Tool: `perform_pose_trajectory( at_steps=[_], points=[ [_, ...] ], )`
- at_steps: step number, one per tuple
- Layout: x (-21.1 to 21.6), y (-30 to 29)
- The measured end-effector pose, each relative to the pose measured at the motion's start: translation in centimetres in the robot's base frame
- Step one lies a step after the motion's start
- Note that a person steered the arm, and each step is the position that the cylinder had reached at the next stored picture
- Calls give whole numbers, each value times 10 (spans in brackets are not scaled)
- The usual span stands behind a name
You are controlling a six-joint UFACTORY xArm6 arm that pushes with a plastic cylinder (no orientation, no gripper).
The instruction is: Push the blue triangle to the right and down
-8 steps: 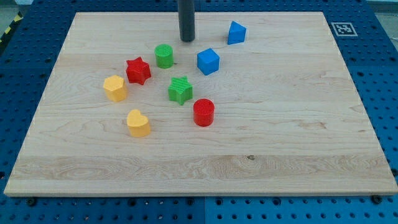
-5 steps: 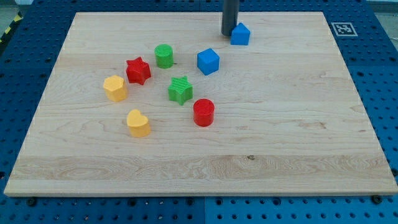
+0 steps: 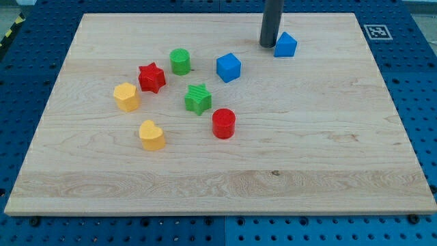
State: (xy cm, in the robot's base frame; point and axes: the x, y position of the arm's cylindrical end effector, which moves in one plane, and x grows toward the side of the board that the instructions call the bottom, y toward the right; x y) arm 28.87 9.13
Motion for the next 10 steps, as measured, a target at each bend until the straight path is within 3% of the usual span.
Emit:
perform_pose_trajectory(
  at_steps=[10],
  points=[
    [-17, 70]
  ],
)
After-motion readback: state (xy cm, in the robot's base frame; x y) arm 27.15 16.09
